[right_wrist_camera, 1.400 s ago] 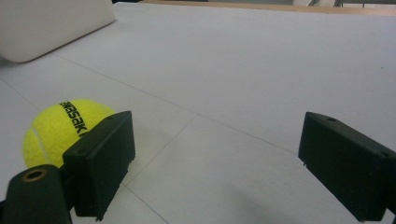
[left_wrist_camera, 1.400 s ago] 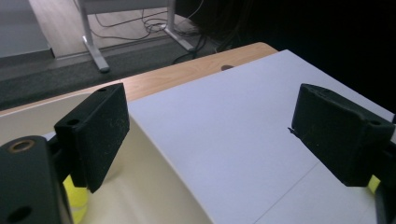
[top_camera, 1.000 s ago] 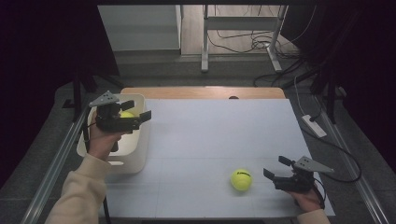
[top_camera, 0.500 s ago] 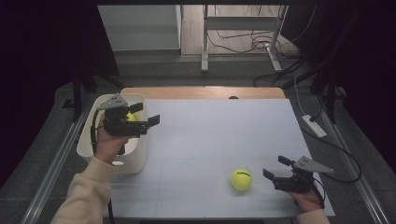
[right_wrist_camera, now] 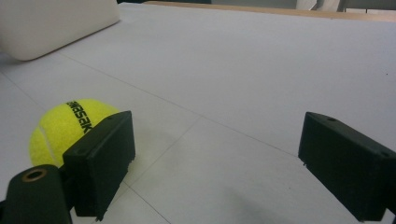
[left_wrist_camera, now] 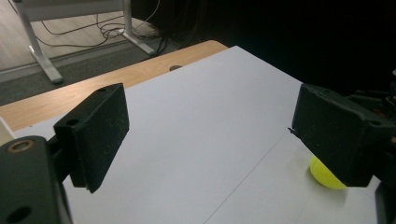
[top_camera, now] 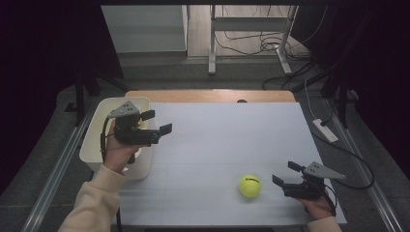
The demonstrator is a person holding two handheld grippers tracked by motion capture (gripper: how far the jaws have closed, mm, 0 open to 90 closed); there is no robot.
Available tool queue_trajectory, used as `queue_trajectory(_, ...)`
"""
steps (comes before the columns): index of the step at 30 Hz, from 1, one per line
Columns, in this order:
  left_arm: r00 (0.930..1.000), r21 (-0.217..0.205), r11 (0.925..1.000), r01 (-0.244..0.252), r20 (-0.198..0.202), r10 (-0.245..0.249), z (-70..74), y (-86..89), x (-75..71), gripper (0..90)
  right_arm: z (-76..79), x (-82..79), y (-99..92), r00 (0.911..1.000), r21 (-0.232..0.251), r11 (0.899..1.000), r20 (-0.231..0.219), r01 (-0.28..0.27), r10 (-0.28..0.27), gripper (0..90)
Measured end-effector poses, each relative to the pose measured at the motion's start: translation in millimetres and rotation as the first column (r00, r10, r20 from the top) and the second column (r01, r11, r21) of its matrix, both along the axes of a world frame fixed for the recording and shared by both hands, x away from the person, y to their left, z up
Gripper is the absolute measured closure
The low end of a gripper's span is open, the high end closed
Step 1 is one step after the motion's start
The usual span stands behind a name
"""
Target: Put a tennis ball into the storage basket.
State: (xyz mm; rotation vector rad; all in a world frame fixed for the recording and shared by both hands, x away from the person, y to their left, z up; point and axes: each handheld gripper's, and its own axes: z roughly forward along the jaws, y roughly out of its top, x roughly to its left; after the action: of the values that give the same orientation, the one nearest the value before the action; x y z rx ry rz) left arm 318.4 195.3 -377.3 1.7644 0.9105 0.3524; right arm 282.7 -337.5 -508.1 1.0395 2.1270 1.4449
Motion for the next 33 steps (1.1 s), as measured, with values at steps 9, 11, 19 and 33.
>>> queue_trajectory(9, 0.9997, -0.006, 0.9997, 0.023, -0.012, -0.023, -4.2, -5.8, 0.2, 12.0, -0.4, 1.7, 0.3, 1.0000, 0.003, 1.000, -0.004, 0.009, -0.009, 10.9)
queue_trajectory(11, 0.9995, -0.007, 0.9996, 0.026, -0.019, -0.026, -5.8, -7.1, 1.1, 12.1, -0.5, 2.9, 0.0, 0.9999, 0.001, 1.000, -0.005, 0.010, -0.010, 10.9)
queue_trajectory(19, 0.9978, -0.016, 0.9982, 0.058, -0.030, -0.059, -10.0, -14.1, 2.6, 12.0, -0.7, 5.2, 1.7, 0.9997, 0.006, 1.000, -0.009, 0.021, -0.021, 10.9)
queue_trajectory(33, 0.9933, -0.013, 0.9938, 0.110, -0.034, -0.111, -17.1, -31.4, -2.9, 12.3, 0.4, 5.2, 2.1, 0.9996, 0.005, 1.000, -0.001, 0.027, -0.027, 10.9)
